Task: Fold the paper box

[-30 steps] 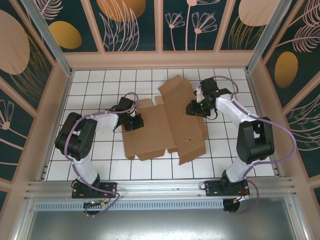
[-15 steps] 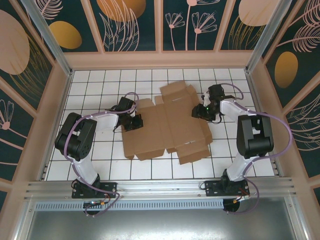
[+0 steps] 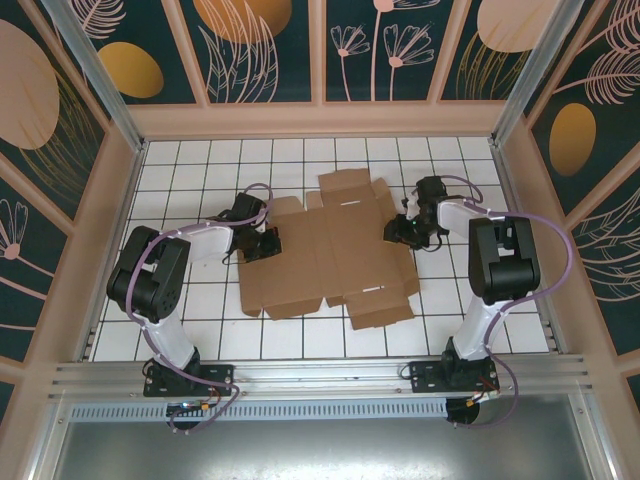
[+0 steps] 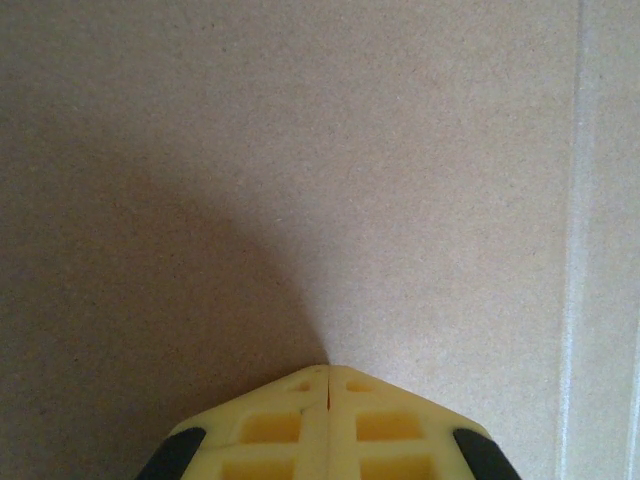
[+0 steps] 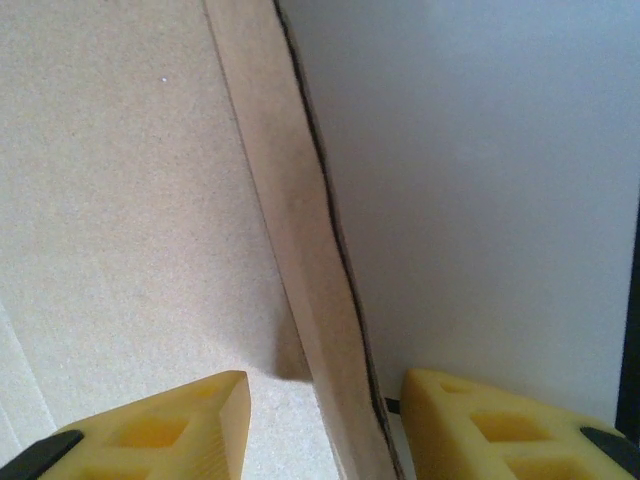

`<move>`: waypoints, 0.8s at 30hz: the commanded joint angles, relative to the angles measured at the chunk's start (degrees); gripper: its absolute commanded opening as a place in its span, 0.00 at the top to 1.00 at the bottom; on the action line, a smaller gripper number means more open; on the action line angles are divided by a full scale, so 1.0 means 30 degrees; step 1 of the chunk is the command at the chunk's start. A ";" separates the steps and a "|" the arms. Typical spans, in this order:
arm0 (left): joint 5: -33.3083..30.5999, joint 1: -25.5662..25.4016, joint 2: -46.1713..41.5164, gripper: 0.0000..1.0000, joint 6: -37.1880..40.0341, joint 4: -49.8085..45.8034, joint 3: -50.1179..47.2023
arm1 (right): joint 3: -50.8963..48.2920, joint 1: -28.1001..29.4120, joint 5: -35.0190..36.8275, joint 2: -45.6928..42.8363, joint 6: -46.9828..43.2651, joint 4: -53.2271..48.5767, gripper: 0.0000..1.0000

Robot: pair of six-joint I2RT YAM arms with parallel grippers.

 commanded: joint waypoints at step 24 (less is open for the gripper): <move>0.1000 0.0413 -0.0568 0.95 0.0192 -0.1384 -0.1429 | 0.2416 0.6156 1.3919 0.2072 -0.0857 -0.3026 0.96</move>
